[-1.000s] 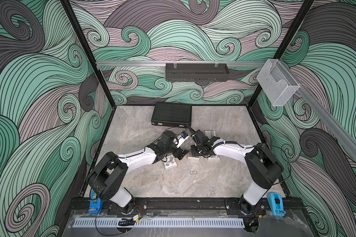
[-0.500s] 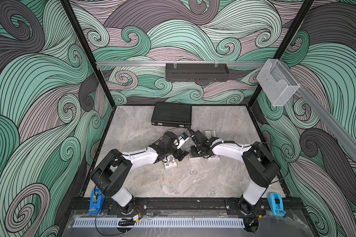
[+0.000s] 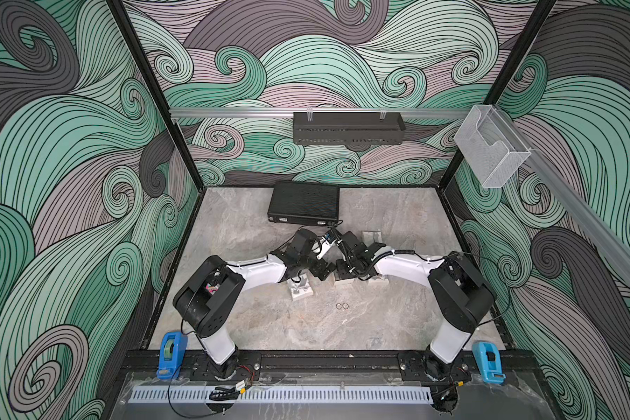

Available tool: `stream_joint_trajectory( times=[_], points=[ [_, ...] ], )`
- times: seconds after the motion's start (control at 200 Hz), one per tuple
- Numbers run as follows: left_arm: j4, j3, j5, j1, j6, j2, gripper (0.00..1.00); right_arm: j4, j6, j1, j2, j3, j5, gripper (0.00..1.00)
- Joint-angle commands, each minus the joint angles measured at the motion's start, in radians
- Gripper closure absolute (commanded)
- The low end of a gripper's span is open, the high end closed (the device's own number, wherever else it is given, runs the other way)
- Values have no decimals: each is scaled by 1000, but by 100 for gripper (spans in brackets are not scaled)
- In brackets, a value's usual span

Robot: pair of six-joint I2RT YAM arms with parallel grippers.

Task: Take the rings out of the lift-off lid box
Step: Take out the ring from the jewelry box.

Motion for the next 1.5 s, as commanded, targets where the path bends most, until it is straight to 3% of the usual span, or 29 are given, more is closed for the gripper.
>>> stream_joint_trajectory(
  times=[0.0,0.721,1.497],
  points=[
    [-18,35,-3,4,-4,26,4,-3,-3,8,-1,26,3,100],
    [-51,75,-48,5,-5,112,4,20,-20,15,-41,7,8,100],
    [-87,115,-57,5,-14,165,5,168,-33,22,-135,-70,0,100]
  ],
)
